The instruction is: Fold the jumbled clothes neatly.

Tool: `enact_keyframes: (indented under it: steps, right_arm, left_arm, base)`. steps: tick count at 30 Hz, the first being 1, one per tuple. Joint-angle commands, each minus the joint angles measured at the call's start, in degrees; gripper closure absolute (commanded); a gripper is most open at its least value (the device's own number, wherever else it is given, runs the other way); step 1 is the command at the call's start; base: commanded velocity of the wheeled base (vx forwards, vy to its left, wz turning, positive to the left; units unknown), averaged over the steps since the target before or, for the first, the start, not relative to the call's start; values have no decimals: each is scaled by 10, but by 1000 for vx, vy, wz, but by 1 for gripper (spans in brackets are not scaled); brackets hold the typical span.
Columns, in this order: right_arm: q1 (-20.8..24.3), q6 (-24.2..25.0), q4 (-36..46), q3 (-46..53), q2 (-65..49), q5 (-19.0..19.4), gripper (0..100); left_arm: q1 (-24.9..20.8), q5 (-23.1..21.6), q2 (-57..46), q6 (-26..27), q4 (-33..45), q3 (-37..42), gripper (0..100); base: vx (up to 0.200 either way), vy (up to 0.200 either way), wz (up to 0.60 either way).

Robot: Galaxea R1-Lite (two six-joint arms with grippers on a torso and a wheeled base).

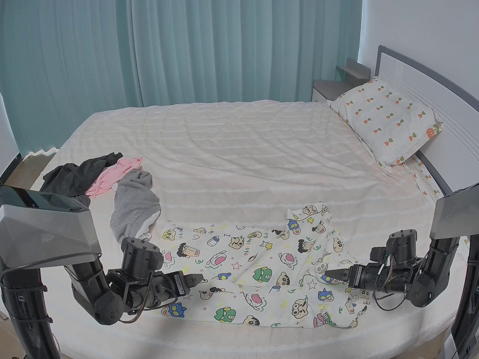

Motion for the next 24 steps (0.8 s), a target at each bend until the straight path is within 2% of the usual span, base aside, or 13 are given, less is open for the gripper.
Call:
enact_keyframes:
  steps: [1, 3, 7, 12, 24]
  right_arm:
    - [-20, -65, 115, -117, -8, -33, 0]
    - [-21, -101, 172, -153, -9, -58, 0]
    - [-22, -139, 253, -191, -18, -77, 0]
    - [-30, -144, 324, -207, -25, -85, 0]
    - [-39, -146, 362, -207, -19, -86, 0]
  left_arm:
    - [-9, 44, 70, 57, 7, -20, 0]
    - [-5, 58, 87, 76, 7, -26, 0]
    - [-3, 85, 103, 93, 7, -30, 0]
    - [1, 85, 107, 98, 7, -34, 0]
    - [15, 85, 126, 95, 7, -41, 0]
  base:
    - [0, 0, 0]
    - [0, 0, 0]
    - [0, 0, 0]
    - [0, 0, 0]
    - [0, 0, 0]
